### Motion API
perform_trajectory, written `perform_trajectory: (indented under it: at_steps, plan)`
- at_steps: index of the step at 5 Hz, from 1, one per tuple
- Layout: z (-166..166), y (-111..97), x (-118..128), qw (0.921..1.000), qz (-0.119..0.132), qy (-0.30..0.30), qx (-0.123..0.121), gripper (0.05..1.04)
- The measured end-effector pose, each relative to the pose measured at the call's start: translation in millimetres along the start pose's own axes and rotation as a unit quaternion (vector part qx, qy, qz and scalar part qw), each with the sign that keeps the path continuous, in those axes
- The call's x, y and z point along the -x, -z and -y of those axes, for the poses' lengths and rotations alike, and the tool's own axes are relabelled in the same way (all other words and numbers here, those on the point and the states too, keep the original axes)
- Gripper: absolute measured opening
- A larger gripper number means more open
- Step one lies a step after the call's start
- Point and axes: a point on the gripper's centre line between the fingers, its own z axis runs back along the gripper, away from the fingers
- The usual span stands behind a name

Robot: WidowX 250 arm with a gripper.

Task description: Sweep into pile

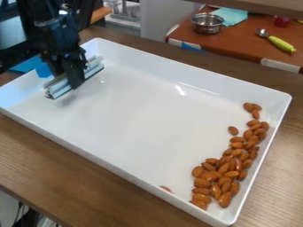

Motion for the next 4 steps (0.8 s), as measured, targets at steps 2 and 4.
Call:
perform_trajectory:
  at_steps: [2,4]
  plan:
    - [-11,0,2,0.9997,-0.002,0.01,-0.021,0.732]
    - [-3,-53,4,0.9978,0.031,-0.036,-0.046,1.005]
